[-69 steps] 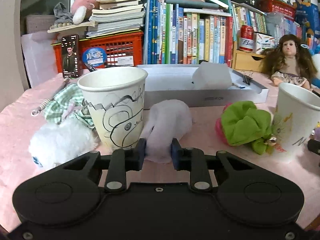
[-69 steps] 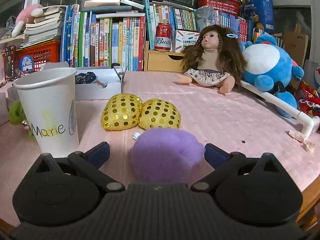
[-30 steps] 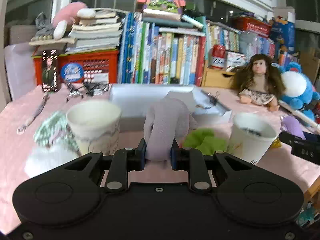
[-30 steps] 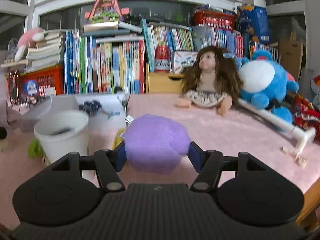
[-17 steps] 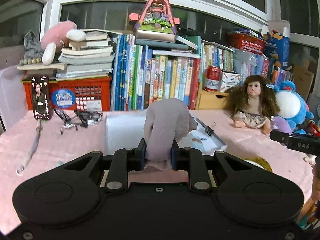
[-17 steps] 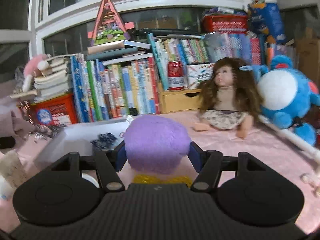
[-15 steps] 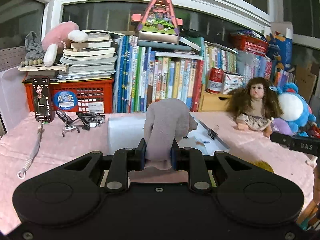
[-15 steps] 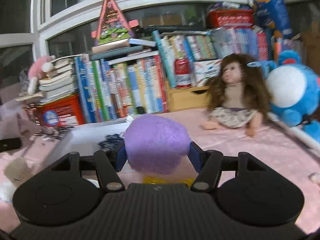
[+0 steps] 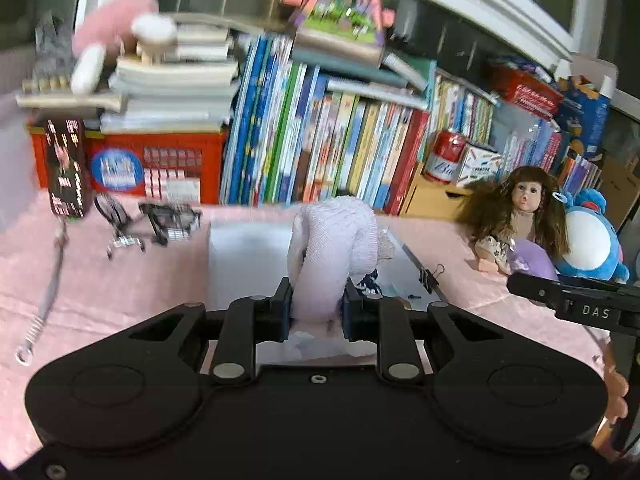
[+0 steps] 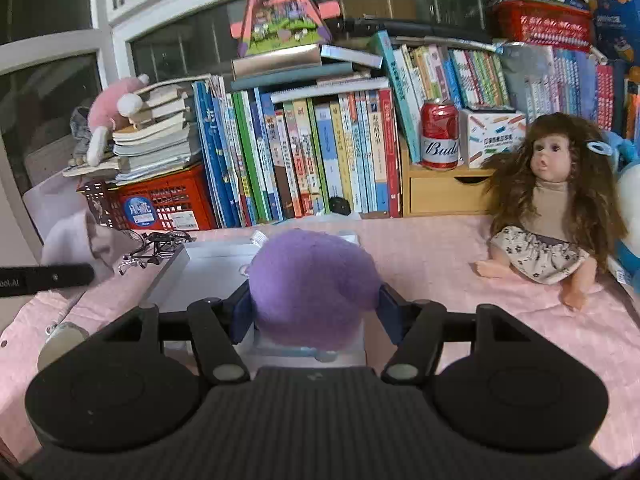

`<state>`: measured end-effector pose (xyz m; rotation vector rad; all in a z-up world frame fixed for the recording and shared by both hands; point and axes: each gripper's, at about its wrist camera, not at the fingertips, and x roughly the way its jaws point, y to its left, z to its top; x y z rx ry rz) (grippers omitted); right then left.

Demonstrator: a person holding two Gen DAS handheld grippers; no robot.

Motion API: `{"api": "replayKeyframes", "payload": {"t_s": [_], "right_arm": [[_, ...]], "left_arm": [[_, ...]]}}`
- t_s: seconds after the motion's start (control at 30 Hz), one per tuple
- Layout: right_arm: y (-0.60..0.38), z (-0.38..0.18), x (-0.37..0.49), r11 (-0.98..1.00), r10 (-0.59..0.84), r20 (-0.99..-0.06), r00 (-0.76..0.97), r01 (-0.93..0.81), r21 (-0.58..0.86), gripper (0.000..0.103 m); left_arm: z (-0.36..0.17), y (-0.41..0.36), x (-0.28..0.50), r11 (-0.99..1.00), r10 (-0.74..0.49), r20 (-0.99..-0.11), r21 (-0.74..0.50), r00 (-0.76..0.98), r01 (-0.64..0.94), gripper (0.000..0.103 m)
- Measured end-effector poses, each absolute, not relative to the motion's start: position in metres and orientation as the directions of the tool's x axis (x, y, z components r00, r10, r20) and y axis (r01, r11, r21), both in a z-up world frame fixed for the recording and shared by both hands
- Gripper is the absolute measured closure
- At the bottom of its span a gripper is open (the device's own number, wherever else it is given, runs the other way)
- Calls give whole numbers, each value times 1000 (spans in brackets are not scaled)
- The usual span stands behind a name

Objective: Organize soft objects
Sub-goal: 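Carry the purple ball with the right tool while the left tool carries the pink cloth to the tray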

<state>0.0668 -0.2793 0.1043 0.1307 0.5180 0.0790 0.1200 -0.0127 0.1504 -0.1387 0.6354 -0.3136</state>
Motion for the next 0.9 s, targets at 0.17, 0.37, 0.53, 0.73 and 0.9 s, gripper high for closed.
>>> {"api": "replayKeyframes", "payload": {"t_s": [0.17, 0.37, 0.53, 0.73, 0.9], "right_arm": [[-272, 107, 101, 990, 119, -555, 823, -55, 131, 36], [-260, 85, 142, 992, 113, -682, 723, -43, 119, 36], [-252, 66, 165, 993, 113, -755, 646, -46, 109, 36], [-249, 49, 183, 993, 110, -792, 600, -32, 113, 36], [-247, 43, 190, 993, 109, -805, 583, -35, 108, 35]], "left_arm": [[141, -13, 162, 940, -336, -660, -276, 672, 199, 81], [121, -17, 202, 953, -296, -745, -271, 597, 135, 81], [99, -16, 226, 963, -258, -805, -260, 535, 74, 81], [82, -18, 242, 972, -218, -838, -232, 501, 34, 81], [74, -21, 248, 973, -215, -853, -231, 476, 26, 81]]}}
